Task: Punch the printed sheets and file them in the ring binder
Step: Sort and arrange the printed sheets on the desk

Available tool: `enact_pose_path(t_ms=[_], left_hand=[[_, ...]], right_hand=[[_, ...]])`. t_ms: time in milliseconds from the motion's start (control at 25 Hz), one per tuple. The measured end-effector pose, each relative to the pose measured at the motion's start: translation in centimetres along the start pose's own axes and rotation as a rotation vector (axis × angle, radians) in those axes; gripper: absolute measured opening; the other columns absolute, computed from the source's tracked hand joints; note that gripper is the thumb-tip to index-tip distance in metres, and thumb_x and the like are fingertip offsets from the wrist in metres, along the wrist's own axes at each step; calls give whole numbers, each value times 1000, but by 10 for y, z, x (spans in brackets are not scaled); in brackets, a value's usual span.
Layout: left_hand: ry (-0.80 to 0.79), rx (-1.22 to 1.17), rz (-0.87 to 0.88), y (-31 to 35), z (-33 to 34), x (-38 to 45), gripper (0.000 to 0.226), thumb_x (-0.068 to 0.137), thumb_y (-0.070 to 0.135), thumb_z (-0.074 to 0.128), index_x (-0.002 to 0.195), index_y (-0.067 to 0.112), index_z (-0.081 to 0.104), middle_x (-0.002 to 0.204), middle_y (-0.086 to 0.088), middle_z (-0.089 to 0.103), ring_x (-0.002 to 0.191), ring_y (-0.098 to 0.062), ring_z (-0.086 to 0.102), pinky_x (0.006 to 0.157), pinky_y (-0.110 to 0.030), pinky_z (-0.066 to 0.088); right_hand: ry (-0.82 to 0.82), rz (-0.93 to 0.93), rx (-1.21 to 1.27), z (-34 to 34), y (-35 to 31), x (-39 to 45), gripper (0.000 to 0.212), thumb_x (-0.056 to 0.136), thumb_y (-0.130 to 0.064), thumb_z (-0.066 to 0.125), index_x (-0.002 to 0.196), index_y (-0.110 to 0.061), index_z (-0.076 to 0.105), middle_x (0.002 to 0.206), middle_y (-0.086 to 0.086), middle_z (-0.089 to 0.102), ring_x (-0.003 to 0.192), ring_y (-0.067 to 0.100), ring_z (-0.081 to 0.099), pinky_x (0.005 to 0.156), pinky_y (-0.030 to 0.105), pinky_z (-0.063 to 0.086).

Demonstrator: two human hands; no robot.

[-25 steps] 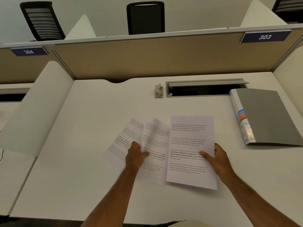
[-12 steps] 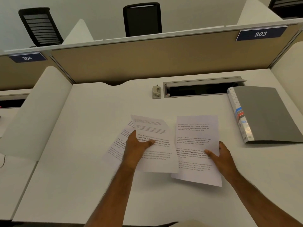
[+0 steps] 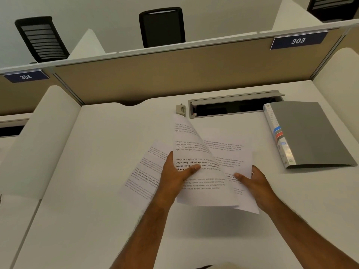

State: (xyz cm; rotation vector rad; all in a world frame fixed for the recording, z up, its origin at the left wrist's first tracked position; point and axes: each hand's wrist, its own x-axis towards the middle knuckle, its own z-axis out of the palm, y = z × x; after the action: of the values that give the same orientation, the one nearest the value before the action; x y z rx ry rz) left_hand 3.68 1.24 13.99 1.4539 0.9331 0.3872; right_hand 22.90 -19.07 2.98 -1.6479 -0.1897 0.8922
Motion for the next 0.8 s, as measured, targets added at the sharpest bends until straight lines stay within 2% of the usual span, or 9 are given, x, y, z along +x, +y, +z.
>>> enact_pose_path(t_ms=[80, 200, 320, 480, 560, 640, 720, 800], left_hand=[[-3, -16, 18, -4, 2, -3, 66, 73, 33, 92, 128, 32, 57, 118, 10, 73, 101, -15, 75, 78, -38, 65], [-3, 33, 26, -11, 4, -4, 68, 74, 35, 91, 130, 32, 53, 122, 12, 70, 106, -12, 72, 82, -32, 64], [17, 69, -10, -22, 5, -1, 67, 77, 33, 89, 132, 30, 50, 123, 14, 67, 106, -9, 71, 81, -25, 63], [-12, 131, -71, -36, 6, 6, 68, 79, 31, 87, 133, 32, 47, 124, 15, 64, 102, -3, 67, 74, -17, 59], [-54, 146, -95, -39, 6, 8, 66, 80, 31, 86, 133, 34, 46, 124, 16, 63, 105, -3, 65, 78, -17, 58], [-93, 164, -123, -43, 7, 8, 60, 83, 29, 83, 130, 35, 45, 122, 16, 62, 105, -4, 64, 79, -16, 56], [-121, 180, -138, -47, 9, 9, 56, 86, 28, 81, 130, 35, 46, 125, 14, 63, 107, -7, 64, 82, -20, 57], [-136, 182, -150, -52, 12, 11, 50, 90, 28, 76, 131, 35, 48, 129, 11, 64, 109, -9, 66, 86, -26, 60]], right_hand=[[0, -5, 0, 2, -3, -2, 51, 79, -32, 82, 124, -28, 58, 116, -2, 73, 96, 26, 74, 82, 56, 60], [-21, -26, -11, 6, -9, -7, 53, 80, -35, 81, 127, -32, 55, 116, -3, 73, 94, 28, 75, 78, 54, 61], [-39, -29, 36, 12, -20, -10, 49, 84, -28, 78, 127, -30, 54, 117, 1, 73, 93, 31, 75, 77, 54, 61], [-24, -3, 153, 18, -28, -9, 35, 98, -18, 59, 132, -26, 55, 119, 2, 72, 98, 31, 73, 83, 54, 59], [10, 13, 177, 23, -32, -12, 34, 101, -32, 51, 135, -29, 54, 123, -1, 70, 107, 29, 69, 92, 56, 55], [16, 22, 99, 27, -38, -16, 37, 100, -49, 47, 134, -35, 54, 125, -10, 66, 113, 17, 64, 97, 49, 51], [-46, -23, 54, 34, -45, -20, 29, 102, -42, 47, 129, -35, 52, 121, -17, 65, 108, 8, 65, 91, 35, 53], [-82, -85, -50, 39, -47, -19, 30, 100, -32, 55, 129, -30, 53, 124, -11, 68, 106, 9, 69, 89, 34, 58]])
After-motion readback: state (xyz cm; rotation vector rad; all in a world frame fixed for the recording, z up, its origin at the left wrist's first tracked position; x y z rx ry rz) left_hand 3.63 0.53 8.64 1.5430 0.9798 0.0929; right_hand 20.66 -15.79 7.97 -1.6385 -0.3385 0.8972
